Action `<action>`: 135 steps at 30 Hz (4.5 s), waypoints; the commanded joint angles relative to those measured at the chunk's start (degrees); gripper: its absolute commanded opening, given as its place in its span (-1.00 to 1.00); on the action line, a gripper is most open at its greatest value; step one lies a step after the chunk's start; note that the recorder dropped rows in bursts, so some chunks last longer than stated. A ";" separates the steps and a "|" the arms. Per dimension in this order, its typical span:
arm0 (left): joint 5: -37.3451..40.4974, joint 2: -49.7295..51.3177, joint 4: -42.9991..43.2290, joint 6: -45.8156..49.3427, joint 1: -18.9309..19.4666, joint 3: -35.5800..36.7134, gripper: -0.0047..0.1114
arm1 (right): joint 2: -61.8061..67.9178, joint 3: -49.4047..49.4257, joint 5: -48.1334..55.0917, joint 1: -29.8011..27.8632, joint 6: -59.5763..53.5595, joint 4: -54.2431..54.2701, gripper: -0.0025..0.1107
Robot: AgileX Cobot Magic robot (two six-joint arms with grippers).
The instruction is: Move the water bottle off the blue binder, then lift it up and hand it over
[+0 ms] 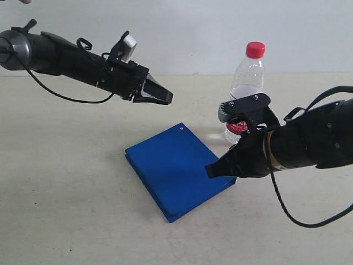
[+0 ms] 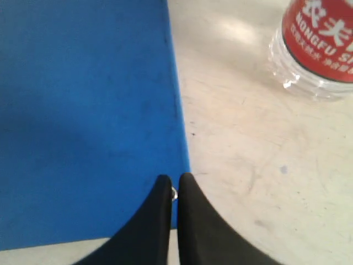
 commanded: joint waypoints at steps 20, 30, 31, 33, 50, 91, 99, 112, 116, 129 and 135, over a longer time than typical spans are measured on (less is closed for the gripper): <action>-2.76 -8.46 34.69 -19.76 0.34 15.61 -0.71 | 4.11 -3.66 -13.96 0.03 2.35 -7.58 -0.96; -20.86 -20.35 27.64 -21.03 1.23 28.54 -0.71 | 3.57 -3.91 -7.54 0.03 3.10 -6.67 -0.79; -24.65 -22.04 25.42 -20.13 1.23 31.48 -0.71 | 3.57 -3.91 -6.94 0.03 3.10 -6.13 -0.67; -31.88 -25.28 19.57 -17.84 1.23 37.14 -0.71 | 3.57 -3.91 -6.68 0.03 3.10 -4.52 -0.46; -32.42 -26.04 -2.96 -3.82 1.11 51.12 -0.71 | 8.15 -3.91 -13.70 0.03 2.59 -2.89 -0.96; -30.45 -15.22 -13.13 11.39 1.22 50.10 -0.08 | 6.45 -3.91 -27.85 0.03 12.15 -7.90 -0.25; -22.21 -16.07 -14.62 15.05 1.22 48.12 -0.84 | 6.45 -3.91 -27.85 0.03 12.15 -7.90 -0.25; -13.84 -16.15 -7.45 18.01 3.47 48.12 -0.84 | 1.01 -3.91 -27.85 -0.10 11.44 -14.56 -0.19; -10.91 -18.03 -7.69 18.54 5.83 48.24 -0.84 | -1.45 -3.81 -29.23 -0.10 18.97 -15.51 0.24; 1.55 -27.19 -7.02 18.82 8.00 48.24 -0.84 | -1.45 -3.24 -29.72 -5.48 25.60 -15.51 0.35; 1.55 -29.90 -7.78 18.82 8.00 49.19 -0.84 | 2.38 -3.23 -40.59 -12.80 25.48 -15.51 0.35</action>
